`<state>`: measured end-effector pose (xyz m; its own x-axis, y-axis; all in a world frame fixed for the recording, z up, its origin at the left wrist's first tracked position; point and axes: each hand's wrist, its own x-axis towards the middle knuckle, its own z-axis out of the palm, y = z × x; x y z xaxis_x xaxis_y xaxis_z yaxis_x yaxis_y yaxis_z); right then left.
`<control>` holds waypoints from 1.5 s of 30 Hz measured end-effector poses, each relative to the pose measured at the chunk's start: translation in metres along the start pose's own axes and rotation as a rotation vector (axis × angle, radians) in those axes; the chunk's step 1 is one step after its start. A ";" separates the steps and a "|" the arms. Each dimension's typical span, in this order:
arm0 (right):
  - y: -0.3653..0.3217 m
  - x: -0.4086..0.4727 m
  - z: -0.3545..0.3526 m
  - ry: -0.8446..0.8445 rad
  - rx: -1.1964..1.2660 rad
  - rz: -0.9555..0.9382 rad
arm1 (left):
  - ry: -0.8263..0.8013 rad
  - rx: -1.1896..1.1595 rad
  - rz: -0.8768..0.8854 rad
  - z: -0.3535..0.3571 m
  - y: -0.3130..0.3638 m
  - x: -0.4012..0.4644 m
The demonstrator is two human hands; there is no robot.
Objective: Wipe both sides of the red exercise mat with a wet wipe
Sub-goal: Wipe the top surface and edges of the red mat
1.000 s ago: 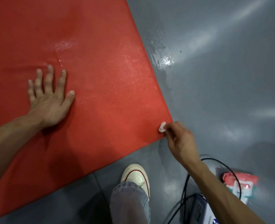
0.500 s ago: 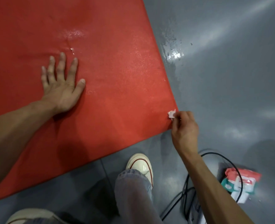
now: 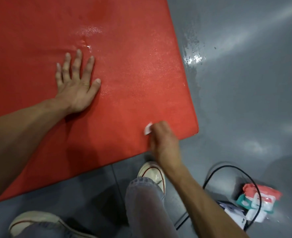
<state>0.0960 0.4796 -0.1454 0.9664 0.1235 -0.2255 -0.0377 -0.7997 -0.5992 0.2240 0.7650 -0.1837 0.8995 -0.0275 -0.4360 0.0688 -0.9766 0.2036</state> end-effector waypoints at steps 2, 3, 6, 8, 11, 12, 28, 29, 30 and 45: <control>-0.009 -0.009 0.013 -0.119 -0.023 -0.132 | -0.015 0.007 0.005 0.000 -0.001 0.002; -0.002 -0.005 0.008 -0.120 -0.028 -0.145 | -0.022 0.005 0.003 0.000 -0.001 0.002; 0.037 0.015 -0.030 0.073 -0.074 -0.002 | -0.021 0.013 0.000 -0.001 0.000 0.002; 0.057 0.020 -0.050 0.246 -0.090 0.190 | -0.027 0.009 -0.004 -0.001 0.001 0.001; 0.033 0.002 -0.027 0.164 -0.005 0.112 | -0.023 0.011 0.001 -0.002 0.002 0.001; 0.019 -0.011 -0.012 0.048 0.010 0.037 | -0.026 0.006 0.001 -0.002 0.001 0.001; 0.018 -0.044 0.004 0.081 0.126 0.177 | -0.010 0.015 0.007 0.000 0.002 0.000; 0.004 -0.051 0.015 -0.019 0.124 0.136 | -0.013 0.012 0.005 -0.001 0.002 0.000; -0.003 -0.055 0.020 -0.078 0.097 0.106 | -0.013 0.012 0.005 -0.001 0.001 0.000; -0.005 -0.049 0.021 -0.127 0.073 0.048 | -0.017 0.023 0.004 -0.003 0.003 0.000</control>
<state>0.0438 0.4896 -0.1480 0.9233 0.1627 -0.3479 -0.1062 -0.7623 -0.6385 0.2255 0.7627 -0.1806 0.8921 -0.0347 -0.4506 0.0554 -0.9812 0.1851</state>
